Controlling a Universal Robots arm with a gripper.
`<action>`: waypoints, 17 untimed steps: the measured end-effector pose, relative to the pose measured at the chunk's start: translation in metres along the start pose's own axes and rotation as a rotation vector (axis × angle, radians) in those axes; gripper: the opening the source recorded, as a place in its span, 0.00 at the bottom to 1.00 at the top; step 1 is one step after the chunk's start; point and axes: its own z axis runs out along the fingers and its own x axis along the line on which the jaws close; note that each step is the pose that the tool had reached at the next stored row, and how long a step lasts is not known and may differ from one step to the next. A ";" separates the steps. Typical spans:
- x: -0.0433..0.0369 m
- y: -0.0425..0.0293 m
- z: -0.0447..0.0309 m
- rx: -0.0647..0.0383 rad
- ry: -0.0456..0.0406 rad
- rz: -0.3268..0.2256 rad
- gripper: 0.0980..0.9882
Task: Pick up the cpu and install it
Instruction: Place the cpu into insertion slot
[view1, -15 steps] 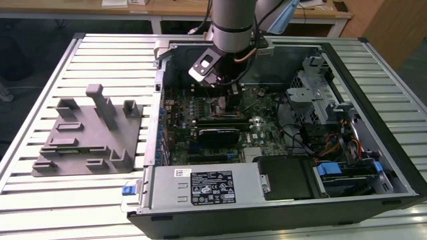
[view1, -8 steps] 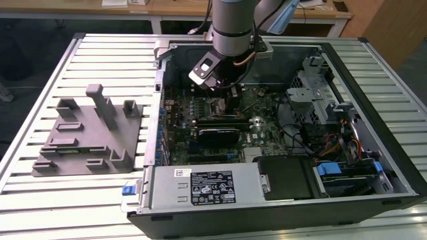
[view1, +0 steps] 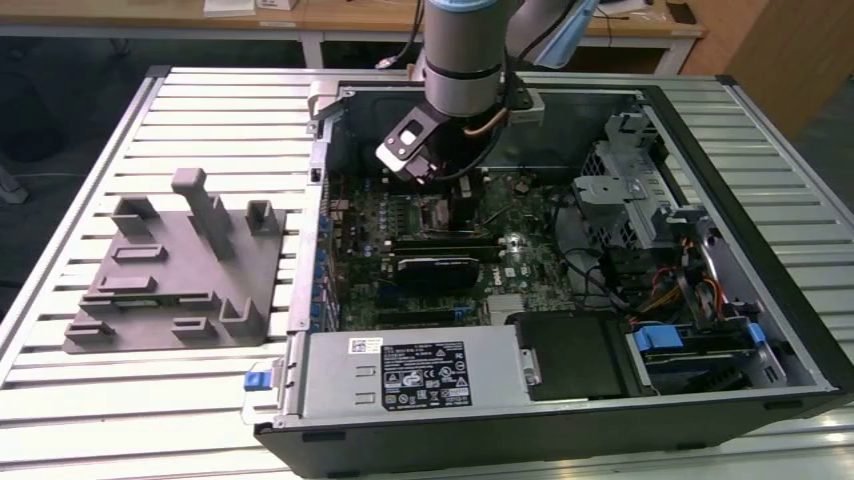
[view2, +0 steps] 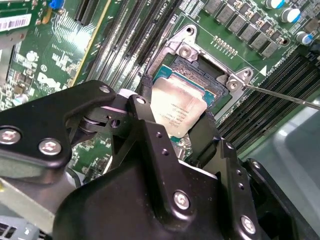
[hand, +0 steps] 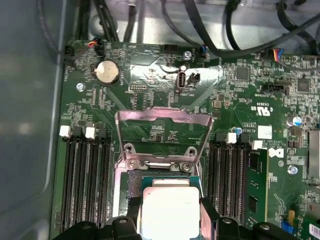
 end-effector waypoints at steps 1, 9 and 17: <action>0.0001 -0.0002 0.0006 0.000 -0.0004 0.008 0.50; 0.0042 -0.0019 0.0058 0.000 -0.0011 0.022 0.50; 0.0076 -0.0024 0.0110 0.000 -0.0011 0.024 0.50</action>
